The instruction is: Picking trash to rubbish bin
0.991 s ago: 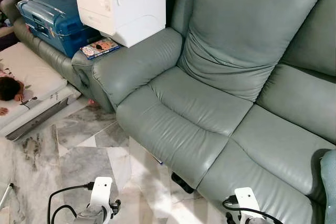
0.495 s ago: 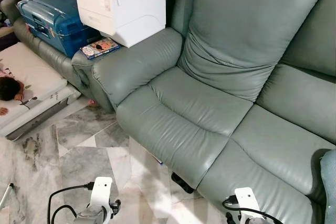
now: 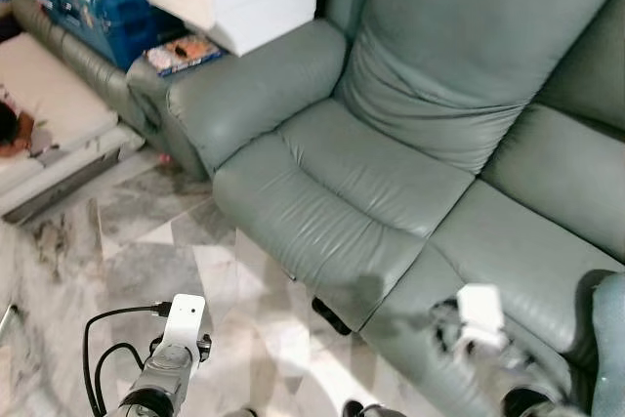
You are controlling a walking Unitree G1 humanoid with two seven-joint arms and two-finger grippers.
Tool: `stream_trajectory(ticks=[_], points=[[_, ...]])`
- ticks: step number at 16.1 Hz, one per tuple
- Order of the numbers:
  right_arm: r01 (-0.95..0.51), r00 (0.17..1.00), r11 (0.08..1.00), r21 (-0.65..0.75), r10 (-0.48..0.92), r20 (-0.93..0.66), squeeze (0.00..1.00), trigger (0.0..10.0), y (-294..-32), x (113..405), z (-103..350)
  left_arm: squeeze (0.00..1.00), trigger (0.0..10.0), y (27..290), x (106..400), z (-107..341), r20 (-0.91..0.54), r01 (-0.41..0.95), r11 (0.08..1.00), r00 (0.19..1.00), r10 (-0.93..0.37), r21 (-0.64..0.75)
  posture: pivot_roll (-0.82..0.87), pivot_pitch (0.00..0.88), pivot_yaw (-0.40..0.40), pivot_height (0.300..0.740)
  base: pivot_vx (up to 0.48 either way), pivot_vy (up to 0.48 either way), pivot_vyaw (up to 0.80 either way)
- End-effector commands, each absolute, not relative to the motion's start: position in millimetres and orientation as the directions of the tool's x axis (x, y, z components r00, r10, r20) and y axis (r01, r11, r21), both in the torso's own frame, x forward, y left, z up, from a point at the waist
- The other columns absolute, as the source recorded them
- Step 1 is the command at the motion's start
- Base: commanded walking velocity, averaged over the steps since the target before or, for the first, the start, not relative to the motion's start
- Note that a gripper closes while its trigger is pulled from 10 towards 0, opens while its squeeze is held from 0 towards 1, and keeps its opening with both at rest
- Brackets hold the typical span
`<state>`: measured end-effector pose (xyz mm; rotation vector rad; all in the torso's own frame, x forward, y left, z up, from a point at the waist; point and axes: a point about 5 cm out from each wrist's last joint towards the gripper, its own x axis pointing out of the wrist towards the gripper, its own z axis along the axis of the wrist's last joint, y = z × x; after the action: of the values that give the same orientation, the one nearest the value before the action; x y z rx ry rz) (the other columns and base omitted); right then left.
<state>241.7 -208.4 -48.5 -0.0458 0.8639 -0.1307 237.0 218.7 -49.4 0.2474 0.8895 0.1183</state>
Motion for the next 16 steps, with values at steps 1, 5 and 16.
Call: stream_trajectory(ticks=[1, 5, 16], points=[[0.127, 0.618, 0.986, -0.106, -0.162, -0.77, 0.0, 10.0, -219, 233, -52, 0.0, 10.0, 220, 235, -50, -0.756, -0.02, 0.962, 0.614, 0.227, 0.272, 0.08, 0.205, -0.014, 0.74, 0.0, 0.0, 0.0], [0.211, 0.669, 0.975, -0.075, -0.2, -0.716, 0.0, 10.0, -237, 246, -38, 0.0, 10.0, 234, 254, -33, -0.689, -0.131, 0.962, 0.675, 0.265, 0.241, 0.08, 0.215, -0.008, 0.74, 0.0, 0.0, 0.0], [-0.106, 0.992, 0.986, -0.126, 0.096, -0.08, 0.0, 10.0, -207, 345, 94, 0.0, 10.0, 247, 327, 73, -0.194, -0.027, 0.988, 0.979, 0.057, 0.151, 0.06, 0.195, 0.019, 0.74, 0.0, 0.0, 0.0]])
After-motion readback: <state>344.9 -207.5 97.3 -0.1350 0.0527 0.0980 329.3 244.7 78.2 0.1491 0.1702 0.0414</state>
